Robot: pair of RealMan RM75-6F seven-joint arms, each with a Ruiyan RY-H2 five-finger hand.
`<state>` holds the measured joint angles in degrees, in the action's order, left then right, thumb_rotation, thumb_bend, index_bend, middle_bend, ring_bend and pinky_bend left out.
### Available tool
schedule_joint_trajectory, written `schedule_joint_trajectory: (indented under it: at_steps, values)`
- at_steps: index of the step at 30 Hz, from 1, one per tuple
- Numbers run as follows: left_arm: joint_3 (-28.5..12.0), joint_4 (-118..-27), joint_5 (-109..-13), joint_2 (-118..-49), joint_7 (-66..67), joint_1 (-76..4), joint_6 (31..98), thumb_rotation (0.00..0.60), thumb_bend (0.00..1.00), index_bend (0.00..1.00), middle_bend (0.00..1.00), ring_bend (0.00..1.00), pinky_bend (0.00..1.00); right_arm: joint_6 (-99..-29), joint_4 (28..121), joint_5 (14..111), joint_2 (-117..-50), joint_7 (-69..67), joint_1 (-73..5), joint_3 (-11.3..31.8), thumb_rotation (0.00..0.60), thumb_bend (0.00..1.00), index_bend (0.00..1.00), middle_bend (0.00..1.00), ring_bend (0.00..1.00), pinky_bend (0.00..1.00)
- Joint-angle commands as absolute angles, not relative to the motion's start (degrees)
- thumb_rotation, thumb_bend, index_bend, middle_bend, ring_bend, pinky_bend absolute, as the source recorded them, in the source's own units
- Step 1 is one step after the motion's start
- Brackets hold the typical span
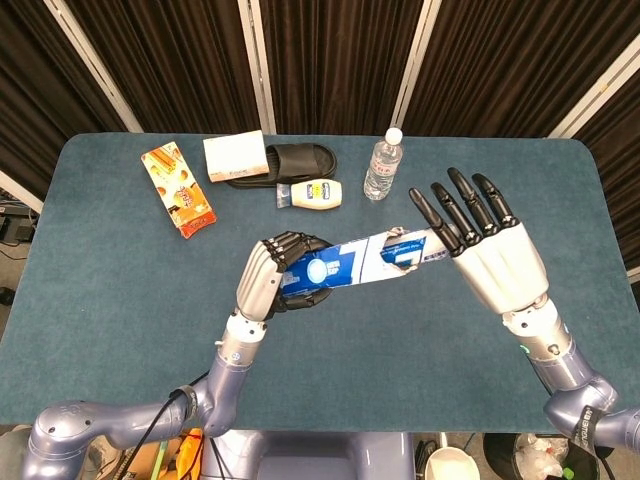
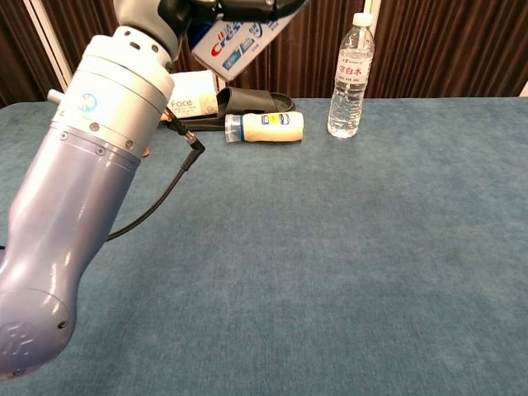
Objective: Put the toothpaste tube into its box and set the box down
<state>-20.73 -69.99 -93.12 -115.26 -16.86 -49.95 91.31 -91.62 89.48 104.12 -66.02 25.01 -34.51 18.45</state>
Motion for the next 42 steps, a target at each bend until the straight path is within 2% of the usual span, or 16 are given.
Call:
schedule_joint_trajectory:
  at_steps: [1, 23, 32, 36, 40, 42]
  values:
    - [-20.88, -70.36, -93.25, -115.18, -17.48, -49.8, 91.93, 0.6, 0.45, 0.36, 0.51, 0.49, 0.53, -91.73, 89.04, 103.75, -65.99, 24.97, -34.25, 18.46, 0.6, 0.34, 0.0, 0.34, 0.19, 0.32]
    - [-17.62, -67.87, -93.48, -112.39, -23.11, -44.9, 95.63, 0.6, 0.45, 0.35, 0.51, 0.49, 0.53, -91.79, 86.05, 96.88, -66.0, 24.58, -32.61, 20.26, 0.6, 0.34, 0.0, 0.34, 0.19, 0.32]
    - [-20.99, -72.24, -92.88, -112.42, -26.17, -43.99, 100.06, 0.6, 0.46, 0.35, 0.49, 0.47, 0.53, -91.96, 85.6, 96.37, -66.64, 24.75, -31.98, 19.47, 0.6, 0.34, 0.0, 0.34, 0.19, 0.32]
    - [-22.5, -74.68, -92.5, -112.49, -27.69, -43.39, 102.03, 0.6, 0.45, 0.32, 0.44, 0.42, 0.49, -91.91, 85.67, 96.33, -66.88, 24.63, -32.07, 19.41, 0.6, 0.34, 0.0, 0.34, 0.19, 0.32]
    - [-21.97, -75.17, -92.84, -112.06, -27.84, -43.0, 101.99, 0.6, 0.42, 0.29, 0.4, 0.38, 0.47, -91.74, 86.22, 96.21, -66.86, 24.62, -32.09, 19.34, 0.6, 0.34, 0.0, 0.34, 0.19, 0.32]
    - [-21.54, -74.87, -92.91, -111.94, -27.79, -42.82, 101.71, 0.6, 0.44, 0.3, 0.43, 0.4, 0.5, -91.7, 86.42, 96.13, -66.92, 24.52, -32.07, 19.29, 0.6, 0.34, 0.0, 0.34, 0.19, 0.32]
